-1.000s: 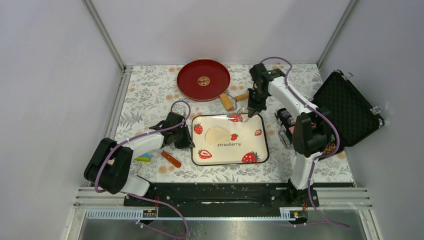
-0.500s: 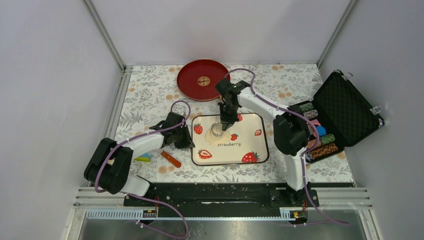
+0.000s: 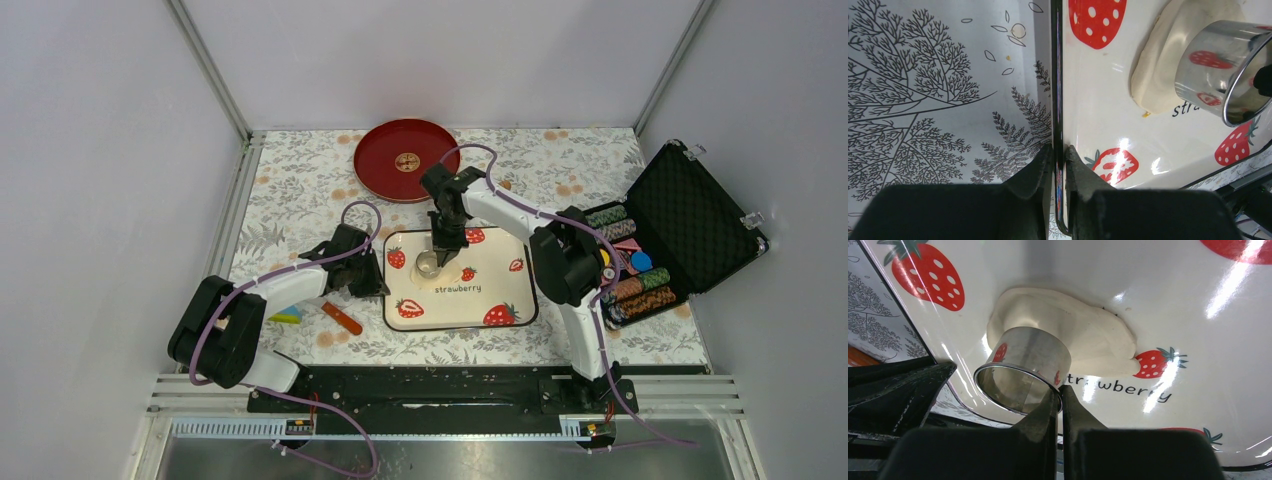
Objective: Roll out the dumpling wrappers from the dough
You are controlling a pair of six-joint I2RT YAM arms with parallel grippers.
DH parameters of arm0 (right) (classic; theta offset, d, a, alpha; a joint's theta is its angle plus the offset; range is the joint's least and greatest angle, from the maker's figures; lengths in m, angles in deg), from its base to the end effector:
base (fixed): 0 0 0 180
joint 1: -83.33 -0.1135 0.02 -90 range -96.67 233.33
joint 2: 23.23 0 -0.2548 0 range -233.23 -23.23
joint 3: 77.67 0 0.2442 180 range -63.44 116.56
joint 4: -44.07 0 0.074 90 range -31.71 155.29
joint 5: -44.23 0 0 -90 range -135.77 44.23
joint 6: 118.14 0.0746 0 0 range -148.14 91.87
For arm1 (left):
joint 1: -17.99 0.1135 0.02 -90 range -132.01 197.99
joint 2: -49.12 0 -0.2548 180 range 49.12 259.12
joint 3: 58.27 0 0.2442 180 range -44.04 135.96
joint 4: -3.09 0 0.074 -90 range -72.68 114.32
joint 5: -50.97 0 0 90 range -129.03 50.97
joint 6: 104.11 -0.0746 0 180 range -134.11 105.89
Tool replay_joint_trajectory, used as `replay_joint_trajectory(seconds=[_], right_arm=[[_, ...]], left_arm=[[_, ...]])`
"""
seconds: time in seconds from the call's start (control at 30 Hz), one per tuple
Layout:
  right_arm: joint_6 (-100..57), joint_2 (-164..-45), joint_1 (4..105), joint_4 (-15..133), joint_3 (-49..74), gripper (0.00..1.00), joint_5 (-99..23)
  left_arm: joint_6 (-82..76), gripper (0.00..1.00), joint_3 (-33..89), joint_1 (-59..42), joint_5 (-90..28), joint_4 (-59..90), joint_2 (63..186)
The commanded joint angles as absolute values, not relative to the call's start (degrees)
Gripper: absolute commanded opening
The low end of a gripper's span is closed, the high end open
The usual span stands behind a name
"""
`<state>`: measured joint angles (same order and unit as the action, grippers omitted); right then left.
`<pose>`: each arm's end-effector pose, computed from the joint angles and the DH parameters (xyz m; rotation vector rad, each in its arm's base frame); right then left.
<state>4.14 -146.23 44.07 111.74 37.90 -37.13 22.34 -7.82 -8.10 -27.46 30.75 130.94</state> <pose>0.3328 0.2864 0.1528 -0.2115 2.9833 0.4119 0.2341 -0.1313 0.1125 -0.1692 2.7101 -0.6254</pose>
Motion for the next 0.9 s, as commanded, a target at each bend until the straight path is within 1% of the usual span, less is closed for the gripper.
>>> replay_joint_trajectory(seconds=[0.0, 0.23, 0.33, 0.4, 0.53, 0.6, 0.7, 0.87], right_arm=[[4.82, -146.12, 43.98, 111.55, 37.67, 0.00, -37.98], [4.54, -146.45, 44.03, 110.96, 35.76, 0.00, -37.61], [4.52, -146.45, 44.04, 110.99, 35.45, 0.05, -37.66], [4.09, -146.14, 44.00, 110.96, 35.35, 0.11, -37.88], [3.39, -143.77, 44.01, 111.03, 34.64, 0.44, -38.47], [3.26, -142.03, 44.00, 110.99, 33.95, 0.57, -39.43], [2.49, -139.40, 44.00, 111.28, 33.48, 0.69, -41.41], [1.09, -134.75, 44.09, 114.67, 33.57, 0.81, -44.10]], left_arm=[[19.99, 0.00, -8.92, -8.38, -30.08, 34.34, 132.35], [20.00, 0.00, -8.84, -8.37, -30.07, 34.34, 132.44], [20.02, 0.00, -8.88, -8.38, -30.07, 34.36, 132.46], [19.92, 0.00, -8.88, -8.37, -30.12, 34.37, 132.46], [19.91, 0.00, -9.01, -8.37, -30.00, 34.38, 132.30], [19.76, 0.00, -9.06, -8.38, -29.98, 34.37, 132.02], [19.48, 0.00, -9.05, -8.37, -29.61, 34.54, 131.85], [18.90, 0.00, -8.96, -8.71, -27.93, 35.29, 130.84]])
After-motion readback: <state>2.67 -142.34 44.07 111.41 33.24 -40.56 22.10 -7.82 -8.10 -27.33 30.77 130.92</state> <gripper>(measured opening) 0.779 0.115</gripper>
